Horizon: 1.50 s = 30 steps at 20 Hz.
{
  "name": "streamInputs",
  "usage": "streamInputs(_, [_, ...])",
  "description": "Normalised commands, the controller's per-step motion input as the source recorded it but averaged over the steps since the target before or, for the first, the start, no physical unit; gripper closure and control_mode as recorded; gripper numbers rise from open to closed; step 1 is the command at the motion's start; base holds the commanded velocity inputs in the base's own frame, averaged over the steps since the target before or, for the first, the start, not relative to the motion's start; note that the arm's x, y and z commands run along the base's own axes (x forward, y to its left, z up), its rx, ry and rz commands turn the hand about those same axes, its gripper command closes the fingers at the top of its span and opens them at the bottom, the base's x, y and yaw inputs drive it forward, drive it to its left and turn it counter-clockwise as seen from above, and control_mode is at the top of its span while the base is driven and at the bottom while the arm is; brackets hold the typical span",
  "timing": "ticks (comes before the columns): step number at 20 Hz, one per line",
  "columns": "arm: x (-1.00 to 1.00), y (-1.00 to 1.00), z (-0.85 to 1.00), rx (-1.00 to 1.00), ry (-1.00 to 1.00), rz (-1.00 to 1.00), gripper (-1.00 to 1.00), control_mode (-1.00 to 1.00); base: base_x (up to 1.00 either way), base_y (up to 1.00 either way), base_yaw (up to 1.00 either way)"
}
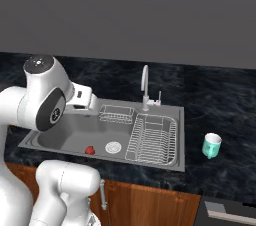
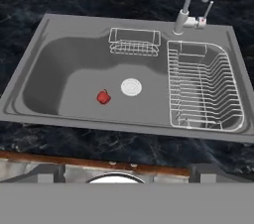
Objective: Clear the mugs and bowl far away from the sink.
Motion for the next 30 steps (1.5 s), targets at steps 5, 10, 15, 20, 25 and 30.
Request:
streamInputs(5, [-0.24, 0.04, 0.0, 0.0, -0.01, -0.09, -1.0, -1.0, 0.0, 0.0, 0.0])
streamInputs(10, [-0.06, 0.06, 0.08, 0.0, 0.04, -0.31, -1.0, -1.0, 0.0, 0.0, 0.0])
streamInputs(15, [0.0, -0.01, 0.18, 0.02, 0.15, -0.05, -1.0, -1.0, 0.0, 0.0, 0.0])
streamInputs(20, [0.0, -0.04, 0.0, 0.0, 0.03, 0.0, -1.0, 1.0, -0.07, -0.58, 0.0])
streamInputs(25, [0.0, 0.0, 0.0, 0.0, 0.0, 0.0, -1.0, 1.0, -0.27, -1.0, 0.0])
streamInputs(30, [0.0, 0.0, 0.0, 0.0, 0.0, 0.0, -1.0, 1.0, -0.41, -0.95, 0.0])
